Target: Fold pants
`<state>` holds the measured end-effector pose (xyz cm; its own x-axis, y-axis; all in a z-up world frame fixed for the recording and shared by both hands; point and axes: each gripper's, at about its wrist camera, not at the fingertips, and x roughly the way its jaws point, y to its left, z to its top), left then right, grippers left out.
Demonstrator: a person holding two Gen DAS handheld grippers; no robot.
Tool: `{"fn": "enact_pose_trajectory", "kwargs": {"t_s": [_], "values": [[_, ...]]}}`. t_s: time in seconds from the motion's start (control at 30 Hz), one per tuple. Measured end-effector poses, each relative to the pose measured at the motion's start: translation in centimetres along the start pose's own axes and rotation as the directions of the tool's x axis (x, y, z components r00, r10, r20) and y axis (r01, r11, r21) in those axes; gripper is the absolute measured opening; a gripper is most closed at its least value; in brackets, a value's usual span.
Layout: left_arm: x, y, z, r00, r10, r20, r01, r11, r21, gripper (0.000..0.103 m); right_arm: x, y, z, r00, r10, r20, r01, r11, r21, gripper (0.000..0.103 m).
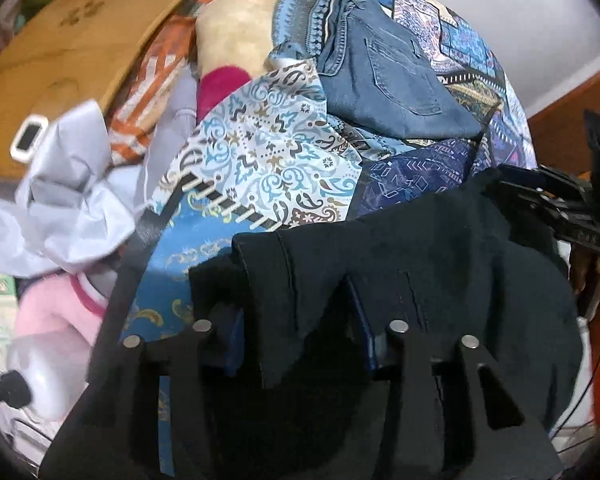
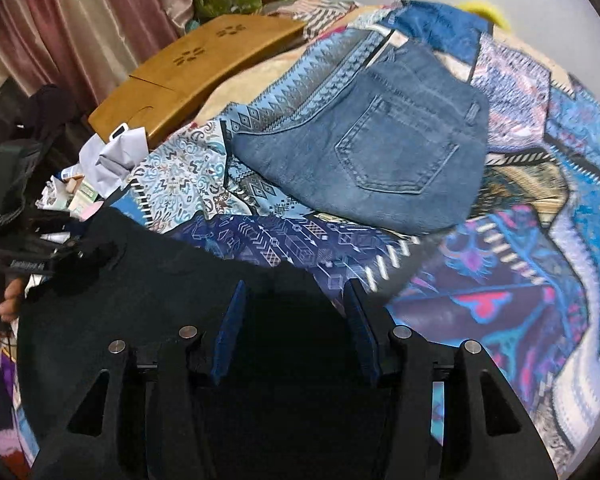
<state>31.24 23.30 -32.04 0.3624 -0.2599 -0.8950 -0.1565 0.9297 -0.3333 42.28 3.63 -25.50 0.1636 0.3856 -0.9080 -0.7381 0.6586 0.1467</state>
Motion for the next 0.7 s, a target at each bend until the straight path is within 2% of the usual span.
{"fn": "enact_pose_trajectory", "kwargs": {"t_s": [0.03, 0.07, 0.1, 0.17, 0.23, 0.3, 0.33, 0.4, 0.47, 0.53, 0.6, 0.7], "values": [[-0.2, -0.3, 0.0, 1.000, 0.016, 0.012, -0.016, 1.000, 0.021, 0.037, 0.5, 0.1, 0.0, 1.000, 0.005, -0.003, -0.005, 1.000, 0.003, 0.026], [-0.6, -0.6, 0.0, 0.999, 0.036, 0.024, -0.036, 0.999, 0.036, 0.030, 0.8, 0.2, -0.1, 1.000, -0.009, -0.006, 0.009, 1.000, 0.000, 0.017], [-1.0, -0.8, 0.2, 0.997, 0.067, 0.039, -0.069, 0.996, 0.049, 0.024, 0.9, 0.4, -0.2, 1.000, -0.025, 0.003, 0.025, 1.000, -0.012, 0.017], [-1.6, -1.0, 0.7, 0.987, 0.141, 0.073, -0.146, 0.986, 0.075, 0.019, 0.8, 0.5, -0.4, 0.999, -0.043, 0.030, 0.043, 0.999, -0.022, 0.011], [-1.2, -0.6, 1.5, 0.974, 0.213, 0.075, -0.219, 0.973, 0.071, 0.018, 0.6, 0.5, -0.2, 0.997, -0.061, 0.046, 0.062, 0.998, -0.012, 0.010], [-0.4, -0.4, 2.0, 0.970, 0.237, 0.059, -0.241, 0.969, 0.062, 0.018, 0.6, 0.7, 0.0, 0.994, -0.096, 0.054, 0.096, 0.995, -0.004, 0.010], [0.0, -0.7, 2.2, 0.961, 0.268, 0.067, -0.272, 0.959, 0.075, 0.019, 0.7, 1.0, 0.0, 0.992, -0.110, 0.055, 0.110, 0.994, -0.007, 0.010], [-0.1, -0.8, 2.3, 0.952, 0.296, 0.075, -0.301, 0.951, 0.073, 0.025, 0.4, 1.3, 0.1, 0.990, -0.130, 0.058, 0.130, 0.991, -0.005, 0.011], [-1.0, -0.9, 2.1, 0.954, 0.291, 0.068, -0.295, 0.954, 0.056, 0.029, -0.6, 1.4, 0.0, 0.988, -0.142, 0.063, 0.141, 0.990, 0.014, 0.013], [-2.2, -0.9, 1.5, 0.951, 0.298, 0.078, -0.302, 0.952, 0.052, 0.044, -2.1, 1.4, -0.4, 0.987, -0.138, 0.078, 0.136, 0.990, 0.034, 0.013], [-4.0, -0.8, 0.4, 0.948, 0.298, 0.114, -0.305, 0.951, 0.050, 0.072, -4.3, 1.5, -1.2, 0.987, -0.116, 0.112, 0.110, 0.992, 0.055, 0.016], [-6.2, -0.5, -1.5, 0.945, 0.296, 0.143, -0.302, 0.953, 0.028, 0.081, -7.5, 2.0, -3.0, 0.976, -0.124, 0.178, 0.113, 0.991, 0.070, 0.031]]}}
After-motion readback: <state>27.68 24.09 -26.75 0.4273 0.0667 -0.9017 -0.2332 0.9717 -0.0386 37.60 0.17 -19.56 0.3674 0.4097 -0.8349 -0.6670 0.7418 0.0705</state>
